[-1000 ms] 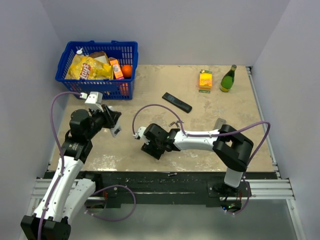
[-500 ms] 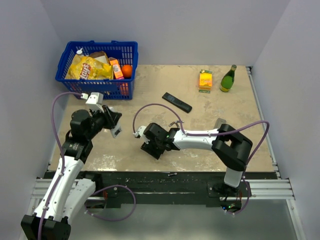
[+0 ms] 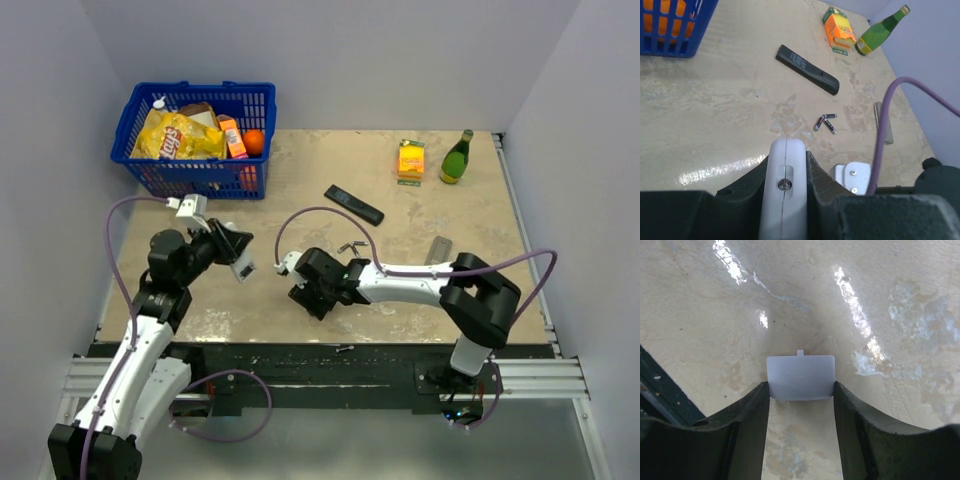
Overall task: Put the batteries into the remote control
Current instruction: Pick up the battery cover at the center of the board, then load the battery cover into the remote control.
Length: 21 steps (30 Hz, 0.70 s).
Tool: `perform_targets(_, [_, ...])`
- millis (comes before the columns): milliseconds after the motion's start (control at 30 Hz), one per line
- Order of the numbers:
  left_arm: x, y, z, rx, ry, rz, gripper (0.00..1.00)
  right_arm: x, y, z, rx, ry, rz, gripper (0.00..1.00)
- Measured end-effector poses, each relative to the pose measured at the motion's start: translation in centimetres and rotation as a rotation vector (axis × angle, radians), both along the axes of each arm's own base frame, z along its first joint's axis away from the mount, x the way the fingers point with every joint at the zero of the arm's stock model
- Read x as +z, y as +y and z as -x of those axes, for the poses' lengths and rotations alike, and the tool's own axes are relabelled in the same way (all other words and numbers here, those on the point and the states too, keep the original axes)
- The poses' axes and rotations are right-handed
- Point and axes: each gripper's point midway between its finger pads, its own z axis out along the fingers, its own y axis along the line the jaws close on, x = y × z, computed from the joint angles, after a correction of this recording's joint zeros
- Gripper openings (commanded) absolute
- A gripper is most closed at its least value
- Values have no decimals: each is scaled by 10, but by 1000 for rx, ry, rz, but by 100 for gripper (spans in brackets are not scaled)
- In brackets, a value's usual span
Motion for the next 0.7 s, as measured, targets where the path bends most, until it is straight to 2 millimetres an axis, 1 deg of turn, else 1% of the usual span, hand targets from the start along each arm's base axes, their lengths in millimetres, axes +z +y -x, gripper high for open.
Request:
perform_targets(67, [-11,-4,2,0,21,57,0,10,-4,1,-10,-15,-19,33])
perform_targets(133, [-22,-8,3,1,41,118,0,24,-4,0,-20,-35,-55,32])
perform_targets(267, [-44,-16,8,3,85,263,0,70,1,-5,-44,-108,-177,32])
perform_targets(367, [-53,-21,12,-8,106,365,0,105,7,-7,-56,-168,-269,33])
perform_targets(433, [-55,-25,15,-21,114,437,0,126,13,-4,-56,-203,-333,32])
perform_targets(500, [-54,-28,17,-29,118,484,0,137,19,0,-51,-223,-370,33])
perform_targets(567, [-50,-30,19,-41,113,526,0,144,25,5,-44,-239,-393,33])
perform_targets(700, [-35,-37,22,-74,79,574,0,152,38,14,-28,-255,-414,33])
